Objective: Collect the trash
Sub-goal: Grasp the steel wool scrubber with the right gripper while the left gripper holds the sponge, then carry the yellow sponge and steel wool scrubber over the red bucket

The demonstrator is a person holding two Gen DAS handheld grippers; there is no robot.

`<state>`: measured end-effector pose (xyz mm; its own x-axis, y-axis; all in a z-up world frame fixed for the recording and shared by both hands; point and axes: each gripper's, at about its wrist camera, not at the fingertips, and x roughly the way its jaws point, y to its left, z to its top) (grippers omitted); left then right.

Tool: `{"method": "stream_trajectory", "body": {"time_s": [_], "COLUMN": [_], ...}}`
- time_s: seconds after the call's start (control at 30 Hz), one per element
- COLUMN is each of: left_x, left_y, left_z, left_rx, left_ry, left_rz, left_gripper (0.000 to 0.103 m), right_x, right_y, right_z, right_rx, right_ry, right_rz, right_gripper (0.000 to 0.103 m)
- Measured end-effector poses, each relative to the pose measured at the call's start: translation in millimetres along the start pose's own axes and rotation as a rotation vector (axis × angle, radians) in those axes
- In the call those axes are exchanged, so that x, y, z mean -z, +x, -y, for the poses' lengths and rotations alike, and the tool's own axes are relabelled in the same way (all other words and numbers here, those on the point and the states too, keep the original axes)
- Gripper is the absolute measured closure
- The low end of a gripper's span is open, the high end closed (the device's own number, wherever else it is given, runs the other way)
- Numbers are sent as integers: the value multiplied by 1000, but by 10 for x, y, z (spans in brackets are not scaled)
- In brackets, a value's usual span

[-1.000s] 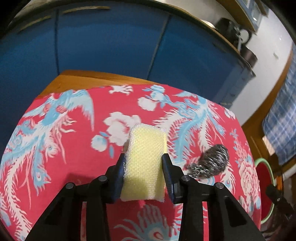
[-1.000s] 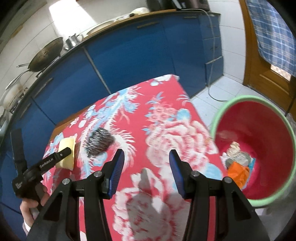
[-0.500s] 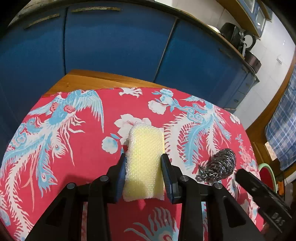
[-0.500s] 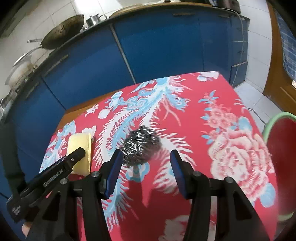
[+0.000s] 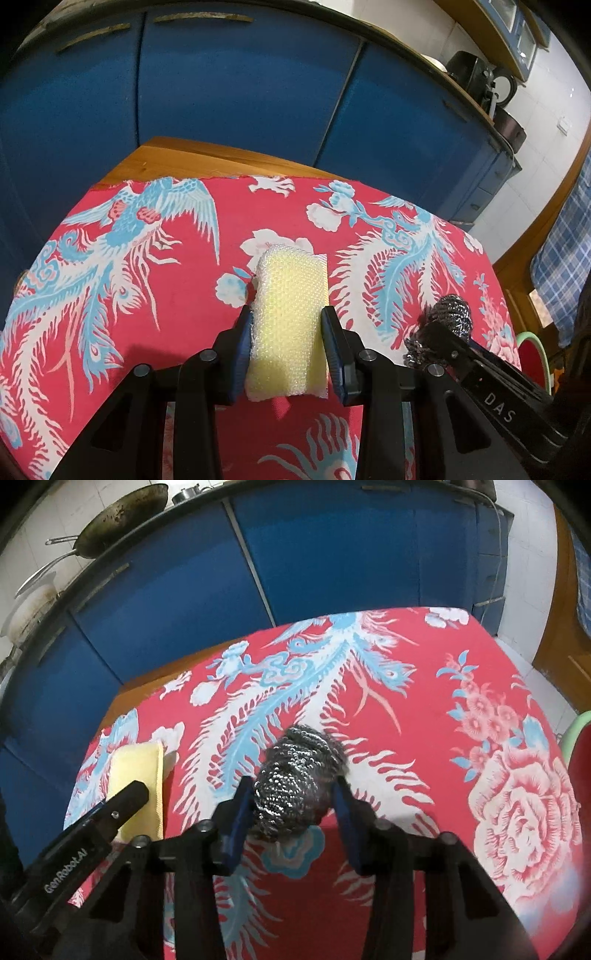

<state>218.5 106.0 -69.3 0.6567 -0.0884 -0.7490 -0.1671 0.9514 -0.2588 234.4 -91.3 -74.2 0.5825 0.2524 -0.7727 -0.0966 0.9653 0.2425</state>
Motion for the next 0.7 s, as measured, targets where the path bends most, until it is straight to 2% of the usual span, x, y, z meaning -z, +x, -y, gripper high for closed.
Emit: {"method": "stream_trajectory", "body": {"time_s": [0.13, 0.7], "left_x": [3, 49], "left_y": [1, 28], "left_z": [-2, 132], "left_rx": [0, -14], "left_ry": [4, 53], "left_rz": [0, 12], "left_gripper": [66, 66], "right_x": [12, 226], "right_y": [-26, -739], "right_z": [16, 599], "right_rx": [1, 36], "right_ry": [-9, 69], "right_rz": [2, 62], "right_gripper": [66, 66]}}
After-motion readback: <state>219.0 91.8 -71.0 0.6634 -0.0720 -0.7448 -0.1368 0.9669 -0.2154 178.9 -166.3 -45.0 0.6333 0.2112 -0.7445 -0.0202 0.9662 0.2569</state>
